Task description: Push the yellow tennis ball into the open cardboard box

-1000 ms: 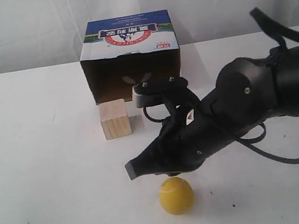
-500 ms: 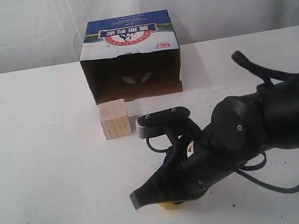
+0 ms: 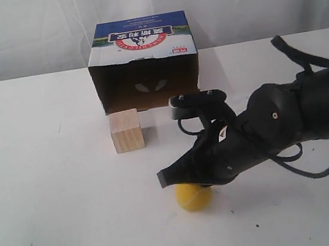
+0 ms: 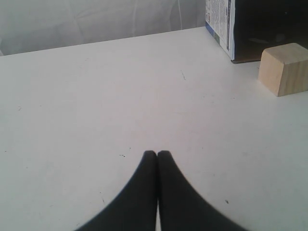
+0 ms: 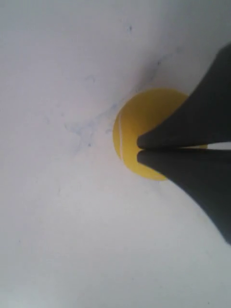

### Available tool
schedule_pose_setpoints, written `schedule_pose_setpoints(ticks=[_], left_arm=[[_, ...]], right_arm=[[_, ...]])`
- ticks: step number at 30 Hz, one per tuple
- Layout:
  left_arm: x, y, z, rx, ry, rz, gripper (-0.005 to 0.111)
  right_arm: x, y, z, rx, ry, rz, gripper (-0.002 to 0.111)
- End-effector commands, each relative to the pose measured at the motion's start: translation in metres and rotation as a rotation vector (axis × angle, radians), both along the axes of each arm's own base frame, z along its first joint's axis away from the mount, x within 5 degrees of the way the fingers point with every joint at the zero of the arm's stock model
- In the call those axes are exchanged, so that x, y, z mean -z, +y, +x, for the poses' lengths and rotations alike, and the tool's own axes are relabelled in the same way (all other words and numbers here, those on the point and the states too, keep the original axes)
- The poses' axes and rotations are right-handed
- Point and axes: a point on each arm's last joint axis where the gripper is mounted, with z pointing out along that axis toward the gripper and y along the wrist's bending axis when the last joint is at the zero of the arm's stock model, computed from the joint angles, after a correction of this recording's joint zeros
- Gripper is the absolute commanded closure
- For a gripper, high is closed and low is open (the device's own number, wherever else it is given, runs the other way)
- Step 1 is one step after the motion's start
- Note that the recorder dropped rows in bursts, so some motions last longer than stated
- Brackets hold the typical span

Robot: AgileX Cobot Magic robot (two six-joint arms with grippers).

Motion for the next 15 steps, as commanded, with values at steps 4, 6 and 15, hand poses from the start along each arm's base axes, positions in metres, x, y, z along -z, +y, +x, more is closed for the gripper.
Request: schedule_pose_setpoints(ticks=[4, 6, 15], left_arm=[[0.0, 0.0, 0.0, 0.007, -0.009, 0.006, 0.107], [0.0, 0.0, 0.0, 0.007, -0.009, 0.006, 0.107], [0.0, 0.0, 0.0, 0.007, -0.009, 0.006, 0.107]], right_arm=[[-0.013, -0.007, 0.021, -0.019, -0.109, -0.019, 0.108], [-0.024, -0.003, 0.029, -0.035, -0.178, -0.014, 0.108], [-0.029, -0.01, 0.021, -0.028, -0.037, -0.122, 0.108]])
